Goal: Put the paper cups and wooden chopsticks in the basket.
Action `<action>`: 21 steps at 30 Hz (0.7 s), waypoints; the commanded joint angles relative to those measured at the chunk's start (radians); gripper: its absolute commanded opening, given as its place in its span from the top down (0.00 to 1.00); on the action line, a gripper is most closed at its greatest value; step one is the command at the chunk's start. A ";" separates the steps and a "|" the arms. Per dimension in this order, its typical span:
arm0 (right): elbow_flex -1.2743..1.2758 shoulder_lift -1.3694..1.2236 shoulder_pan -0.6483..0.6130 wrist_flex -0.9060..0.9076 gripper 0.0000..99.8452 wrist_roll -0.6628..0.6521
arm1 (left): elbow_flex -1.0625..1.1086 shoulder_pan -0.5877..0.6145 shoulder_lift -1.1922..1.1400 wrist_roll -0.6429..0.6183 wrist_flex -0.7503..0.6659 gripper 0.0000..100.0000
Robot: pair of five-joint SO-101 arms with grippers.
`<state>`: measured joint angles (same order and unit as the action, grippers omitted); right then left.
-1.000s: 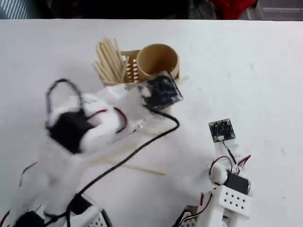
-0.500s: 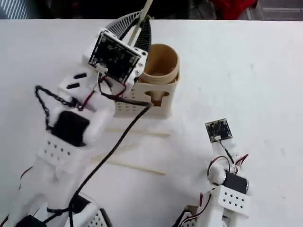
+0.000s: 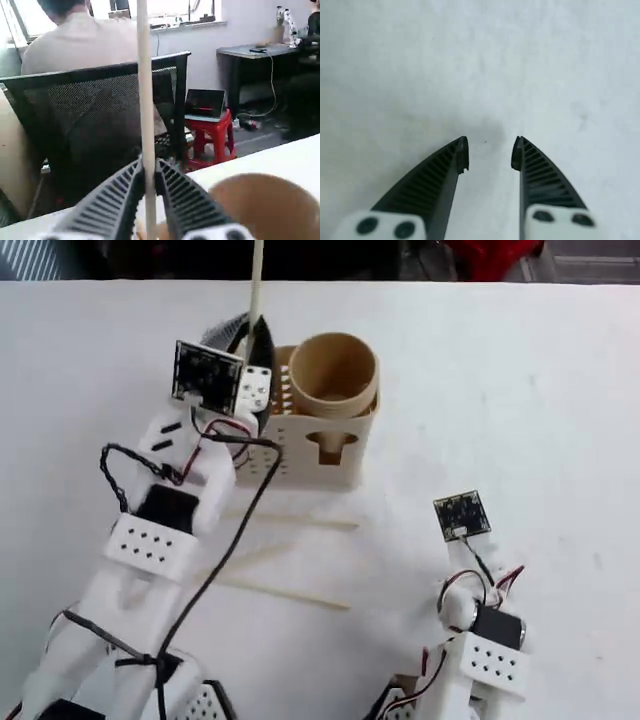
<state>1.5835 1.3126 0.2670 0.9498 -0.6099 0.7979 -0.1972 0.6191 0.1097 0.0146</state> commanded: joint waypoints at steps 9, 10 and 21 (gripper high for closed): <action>-0.005 0.010 -0.008 0.005 0.84 -0.006 | -0.094 0.010 0.024 -0.002 0.132 0.89; -0.005 0.010 -0.008 0.005 0.84 -0.006 | -0.133 0.012 0.024 -0.006 0.210 0.88; 0.003 0.018 -0.008 0.004 0.84 -0.006 | -0.448 0.071 0.156 0.023 0.873 0.96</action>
<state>1.5942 1.3126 0.2670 0.9498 -0.6099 0.5094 -0.1389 0.6513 0.1082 0.5547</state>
